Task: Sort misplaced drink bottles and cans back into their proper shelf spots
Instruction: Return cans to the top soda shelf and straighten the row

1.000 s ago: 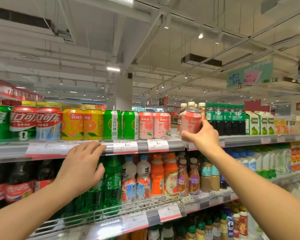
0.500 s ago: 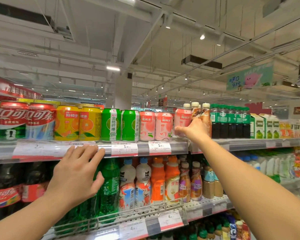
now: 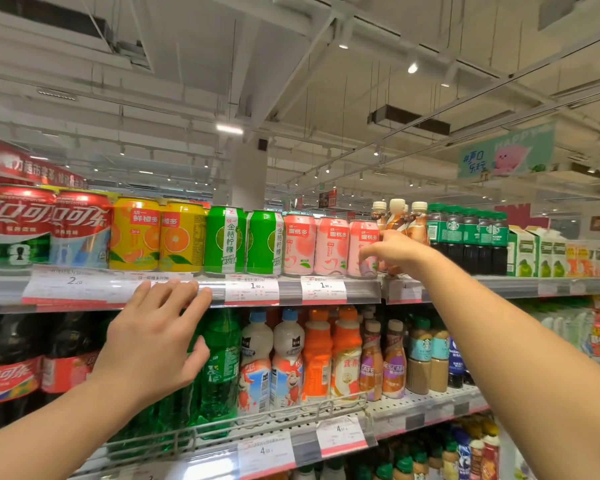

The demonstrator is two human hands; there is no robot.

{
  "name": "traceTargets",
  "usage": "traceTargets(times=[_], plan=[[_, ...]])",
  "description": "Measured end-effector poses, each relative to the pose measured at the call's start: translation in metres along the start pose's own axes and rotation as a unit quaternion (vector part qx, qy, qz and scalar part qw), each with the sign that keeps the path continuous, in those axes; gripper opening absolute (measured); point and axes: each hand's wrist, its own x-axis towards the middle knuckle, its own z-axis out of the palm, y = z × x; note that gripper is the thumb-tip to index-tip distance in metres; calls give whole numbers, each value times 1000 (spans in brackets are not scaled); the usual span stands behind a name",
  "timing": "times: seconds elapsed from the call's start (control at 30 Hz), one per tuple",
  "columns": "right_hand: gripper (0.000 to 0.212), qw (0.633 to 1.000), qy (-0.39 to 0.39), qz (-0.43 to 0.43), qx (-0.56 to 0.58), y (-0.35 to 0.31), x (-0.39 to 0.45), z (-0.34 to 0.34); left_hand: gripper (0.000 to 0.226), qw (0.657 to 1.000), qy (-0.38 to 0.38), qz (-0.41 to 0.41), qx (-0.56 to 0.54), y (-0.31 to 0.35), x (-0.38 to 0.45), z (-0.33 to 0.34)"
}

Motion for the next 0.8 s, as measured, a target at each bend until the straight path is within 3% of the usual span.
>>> traceTargets(times=[0.3,0.5,0.63,0.8], plan=[[36,996,73,-15,50,12,-10,15,57,1000,7,-7,2,2,1,-3],[45,995,101,-23,-5,15,-22,22,55,1000,-16,-16,4,4,2,-7],[51,985,164,-27,-53,23,-35,37,54,999,-38,-22,7,5,2,-10],[54,970,203,-76,-106,42,-69,68,53,998,-48,-28,15,6,1,-11]])
